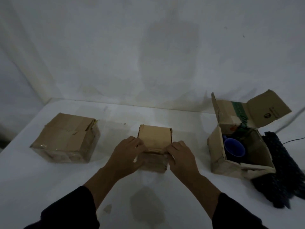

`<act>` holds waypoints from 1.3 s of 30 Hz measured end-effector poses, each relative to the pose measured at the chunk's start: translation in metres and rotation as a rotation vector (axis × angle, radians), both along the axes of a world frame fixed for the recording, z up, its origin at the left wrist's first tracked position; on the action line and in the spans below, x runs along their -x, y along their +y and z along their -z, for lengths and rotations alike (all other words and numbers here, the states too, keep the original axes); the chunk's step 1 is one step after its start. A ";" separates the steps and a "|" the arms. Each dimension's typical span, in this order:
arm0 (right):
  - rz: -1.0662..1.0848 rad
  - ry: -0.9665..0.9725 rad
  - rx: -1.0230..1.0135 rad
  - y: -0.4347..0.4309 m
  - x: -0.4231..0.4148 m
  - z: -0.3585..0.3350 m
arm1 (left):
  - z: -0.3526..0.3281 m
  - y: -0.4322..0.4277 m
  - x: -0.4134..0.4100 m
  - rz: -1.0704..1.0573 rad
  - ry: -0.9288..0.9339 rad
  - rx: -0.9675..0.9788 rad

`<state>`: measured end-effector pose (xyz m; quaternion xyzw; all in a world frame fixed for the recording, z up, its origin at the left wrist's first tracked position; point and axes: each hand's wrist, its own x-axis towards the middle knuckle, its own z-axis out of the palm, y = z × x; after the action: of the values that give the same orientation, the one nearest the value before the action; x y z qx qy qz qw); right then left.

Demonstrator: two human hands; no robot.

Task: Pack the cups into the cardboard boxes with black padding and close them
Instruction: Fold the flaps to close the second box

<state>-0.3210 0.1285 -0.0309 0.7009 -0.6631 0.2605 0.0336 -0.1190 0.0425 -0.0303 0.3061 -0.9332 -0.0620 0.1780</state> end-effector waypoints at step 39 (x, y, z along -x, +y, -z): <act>-0.010 0.413 -0.282 -0.006 -0.004 0.001 | 0.022 -0.001 0.013 -0.075 -0.096 0.141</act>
<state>-0.3171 0.1222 -0.0318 0.7403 -0.6685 0.0166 0.0689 -0.1323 0.0420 -0.0522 0.3304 -0.9305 0.0252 0.1561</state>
